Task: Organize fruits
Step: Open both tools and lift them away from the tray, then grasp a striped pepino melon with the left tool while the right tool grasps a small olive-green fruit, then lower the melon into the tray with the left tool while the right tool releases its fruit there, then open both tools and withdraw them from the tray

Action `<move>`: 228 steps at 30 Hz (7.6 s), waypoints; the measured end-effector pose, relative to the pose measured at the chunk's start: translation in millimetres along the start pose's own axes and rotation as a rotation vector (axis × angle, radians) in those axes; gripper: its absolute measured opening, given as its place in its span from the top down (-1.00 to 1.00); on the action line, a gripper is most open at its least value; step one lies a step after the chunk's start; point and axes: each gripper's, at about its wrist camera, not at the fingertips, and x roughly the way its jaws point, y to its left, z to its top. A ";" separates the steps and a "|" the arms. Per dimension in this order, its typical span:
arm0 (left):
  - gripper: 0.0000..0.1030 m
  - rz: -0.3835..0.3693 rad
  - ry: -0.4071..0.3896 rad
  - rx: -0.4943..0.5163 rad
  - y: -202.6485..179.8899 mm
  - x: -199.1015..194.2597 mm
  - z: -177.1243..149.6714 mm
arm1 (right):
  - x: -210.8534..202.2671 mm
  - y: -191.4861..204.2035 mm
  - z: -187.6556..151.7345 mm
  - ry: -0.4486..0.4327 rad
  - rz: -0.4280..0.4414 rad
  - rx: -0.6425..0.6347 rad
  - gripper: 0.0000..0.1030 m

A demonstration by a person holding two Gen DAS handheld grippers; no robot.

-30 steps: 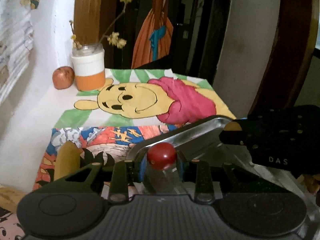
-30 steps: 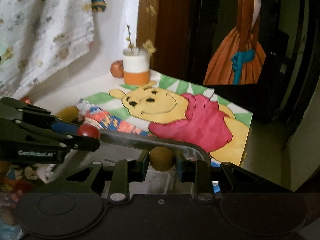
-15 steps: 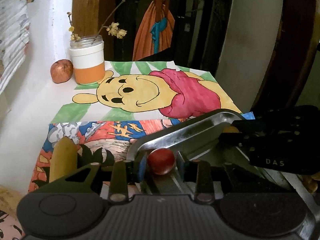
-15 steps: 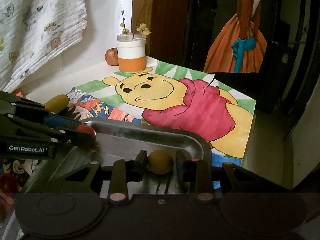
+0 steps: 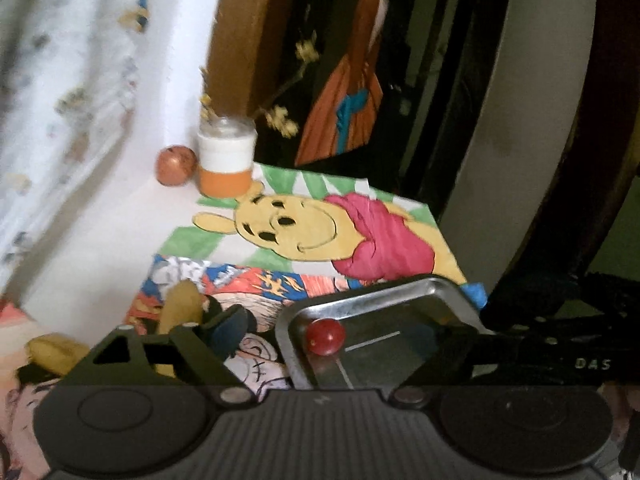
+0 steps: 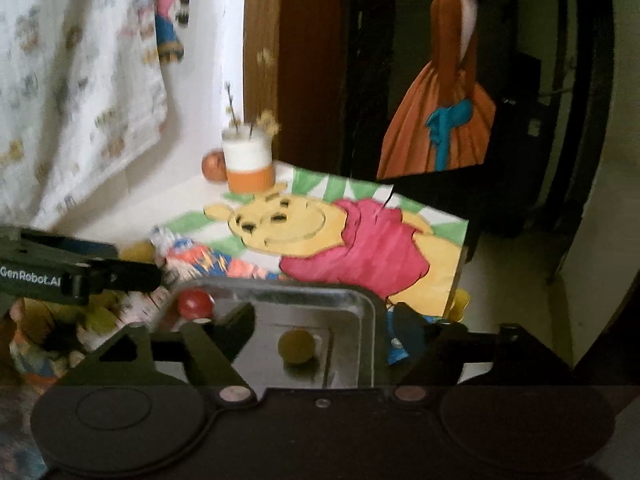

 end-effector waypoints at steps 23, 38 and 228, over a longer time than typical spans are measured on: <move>-1.00 0.051 -0.193 -0.016 5.4 -198.1 -84.4 | -178.8 112.2 -54.2 -0.148 0.042 -0.006 -0.99; -1.00 0.115 -0.153 -0.032 34.5 -250.9 -148.3 | -217.0 150.0 -115.2 -0.076 0.048 0.043 -0.99; -1.00 0.198 -0.163 0.022 69.1 -296.6 -76.9 | -285.0 139.4 34.4 -0.098 0.222 0.245 -0.99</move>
